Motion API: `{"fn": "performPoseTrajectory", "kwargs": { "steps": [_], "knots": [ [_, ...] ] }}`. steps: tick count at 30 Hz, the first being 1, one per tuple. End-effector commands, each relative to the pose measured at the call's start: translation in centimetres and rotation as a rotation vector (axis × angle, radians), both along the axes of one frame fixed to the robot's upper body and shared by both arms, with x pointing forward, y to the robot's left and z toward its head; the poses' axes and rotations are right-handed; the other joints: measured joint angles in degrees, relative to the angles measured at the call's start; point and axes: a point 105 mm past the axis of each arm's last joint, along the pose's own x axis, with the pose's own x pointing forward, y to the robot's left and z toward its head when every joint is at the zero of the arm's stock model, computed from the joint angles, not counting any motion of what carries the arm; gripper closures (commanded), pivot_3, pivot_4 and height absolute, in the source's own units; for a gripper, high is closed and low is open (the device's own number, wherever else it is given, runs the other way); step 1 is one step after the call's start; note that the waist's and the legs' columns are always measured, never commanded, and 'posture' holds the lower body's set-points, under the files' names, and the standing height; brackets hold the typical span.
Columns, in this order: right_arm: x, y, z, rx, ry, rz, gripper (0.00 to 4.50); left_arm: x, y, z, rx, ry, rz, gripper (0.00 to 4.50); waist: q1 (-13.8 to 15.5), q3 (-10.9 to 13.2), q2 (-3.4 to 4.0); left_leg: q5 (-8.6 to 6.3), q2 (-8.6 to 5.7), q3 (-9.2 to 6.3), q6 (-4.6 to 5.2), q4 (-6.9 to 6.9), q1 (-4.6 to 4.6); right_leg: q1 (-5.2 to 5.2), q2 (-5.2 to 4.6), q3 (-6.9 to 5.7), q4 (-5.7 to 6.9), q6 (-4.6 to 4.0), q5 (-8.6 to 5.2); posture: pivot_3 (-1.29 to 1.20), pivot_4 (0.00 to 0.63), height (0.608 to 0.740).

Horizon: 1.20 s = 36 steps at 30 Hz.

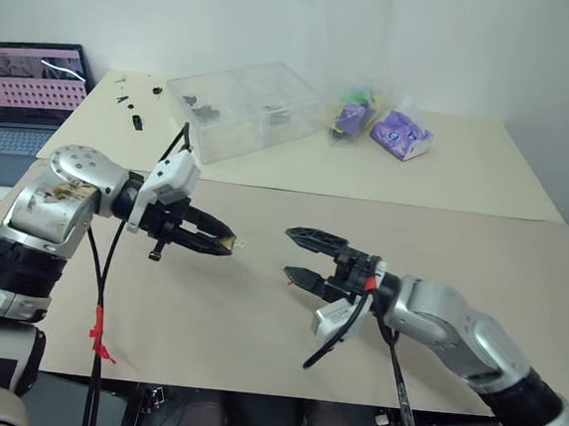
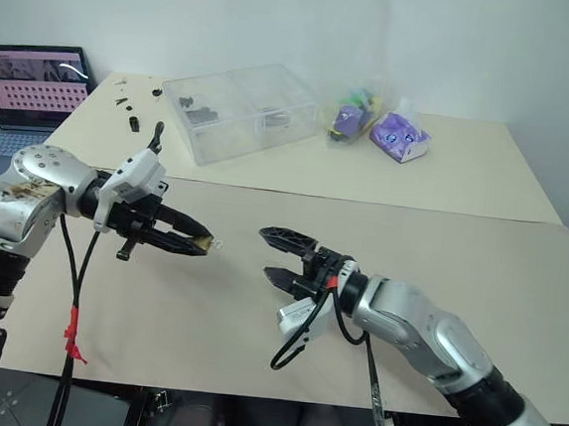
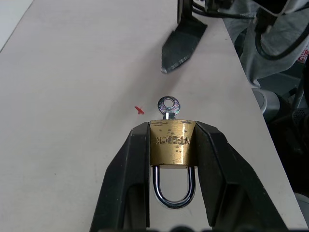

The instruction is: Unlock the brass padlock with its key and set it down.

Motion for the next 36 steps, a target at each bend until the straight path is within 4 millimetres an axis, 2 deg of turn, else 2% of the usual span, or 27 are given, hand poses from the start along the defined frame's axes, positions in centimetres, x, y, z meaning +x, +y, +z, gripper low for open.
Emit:
{"fn": "performPoseTrajectory", "kwargs": {
  "steps": [1, 12, 22, 36],
  "knots": [
    [0.0, 0.9, 1.3, 0.011, -0.078, 0.064, 0.00, -0.1, -0.4, 1.5, -0.022, -0.056, -0.016, 3.67, -0.02, 0.00, 0.00, 0.00, 0.00, 0.00, 0.00, 0.00, 0.01, 0.00, 0.01, 0.00, 0.04, -0.03, -0.02, 0.00, 0.150, 0.726],
    [0.0, 1.6, 2.2, -0.001, -0.197, 0.108, 0.00, -0.2, -0.8, 1.6, -0.015, -0.067, -0.036, 3.67, -0.01, 0.00, 0.00, 0.00, 0.01, -0.05, 0.00, 0.00, 0.04, -0.05, 0.05, 0.00, 0.32, -0.20, -0.26, 0.00, 0.150, 0.726],
    [0.6, 1.9, 2.1, -0.018, -0.231, 0.120, 0.00, -1.0, -1.6, 1.5, 0.009, -0.066, -0.108, 3.67, -0.04, 0.00, 0.00, 0.00, 0.01, -0.05, -0.01, 0.00, 0.07, -0.04, 0.05, 0.00, 0.34, -0.22, -0.27, 0.00, 0.150, 0.726],
    [0.5, 2.3, 2.0, -0.049, -0.250, 0.143, 0.00, -0.2, -1.9, 1.4, 0.015, -0.101, -0.102, 3.67, -0.06, 0.00, 0.00, 0.00, 0.01, -0.05, 0.00, 0.00, 0.11, -0.03, 0.07, 0.02, 0.38, -0.23, -0.28, 0.00, 0.150, 0.726]
  ]
}}
